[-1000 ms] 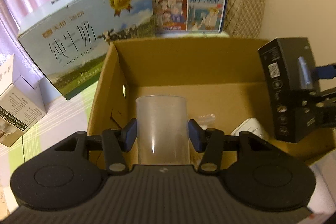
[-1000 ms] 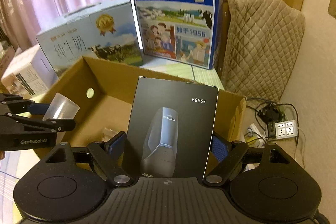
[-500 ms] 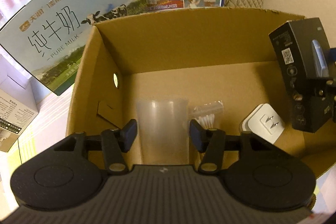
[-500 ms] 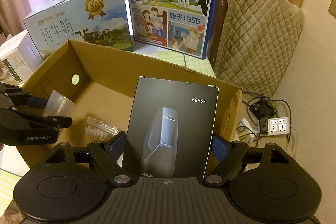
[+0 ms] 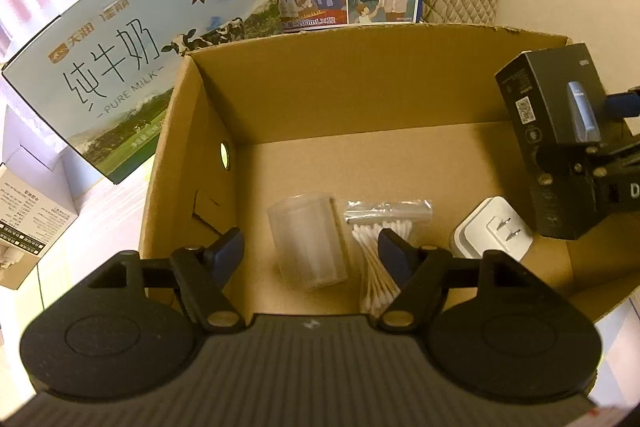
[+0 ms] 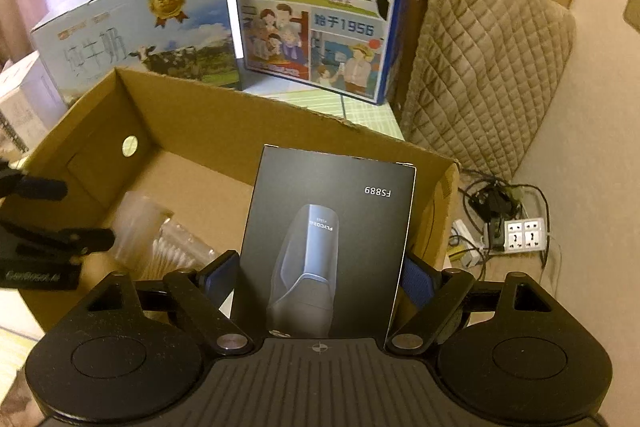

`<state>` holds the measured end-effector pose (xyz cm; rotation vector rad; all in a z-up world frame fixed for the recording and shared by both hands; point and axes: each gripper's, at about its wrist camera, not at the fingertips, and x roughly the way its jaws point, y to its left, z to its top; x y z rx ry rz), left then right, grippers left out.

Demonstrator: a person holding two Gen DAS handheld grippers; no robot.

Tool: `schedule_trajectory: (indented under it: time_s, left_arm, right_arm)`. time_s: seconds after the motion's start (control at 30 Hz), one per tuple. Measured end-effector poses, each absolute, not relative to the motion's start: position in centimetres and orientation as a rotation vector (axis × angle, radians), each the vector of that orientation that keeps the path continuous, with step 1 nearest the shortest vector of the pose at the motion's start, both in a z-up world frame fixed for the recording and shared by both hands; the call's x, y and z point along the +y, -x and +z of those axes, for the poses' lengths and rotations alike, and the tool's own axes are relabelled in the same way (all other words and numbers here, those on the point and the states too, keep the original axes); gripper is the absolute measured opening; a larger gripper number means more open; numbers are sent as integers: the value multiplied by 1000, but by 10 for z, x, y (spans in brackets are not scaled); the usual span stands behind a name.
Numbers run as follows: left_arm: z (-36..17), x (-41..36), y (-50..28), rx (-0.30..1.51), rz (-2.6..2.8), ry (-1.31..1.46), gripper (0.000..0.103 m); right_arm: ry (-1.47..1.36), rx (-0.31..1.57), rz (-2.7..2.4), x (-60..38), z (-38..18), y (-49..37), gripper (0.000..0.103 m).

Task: Organize objects
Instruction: 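Lower the cup and FLYCO box into the box and open both tools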

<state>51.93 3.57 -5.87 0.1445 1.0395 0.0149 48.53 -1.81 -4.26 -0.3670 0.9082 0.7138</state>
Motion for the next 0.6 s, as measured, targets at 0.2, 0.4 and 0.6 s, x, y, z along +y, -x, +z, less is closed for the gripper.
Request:
schedule_trajectory:
  time_s: [0.2, 0.4, 0.6]
  left_arm:
    - [-50, 37, -513, 1022, 3, -127, 77]
    - [-43, 36, -507, 1009, -2, -118, 78]
    - [-36, 35, -495, 1004, -11, -105, 79]
  right_arm:
    - [341, 906, 730, -24, -36, -483, 86]
    - [319, 896, 749, -30, -29, -474, 91]
    - [279, 897, 773, -44, -19, -458, 94]
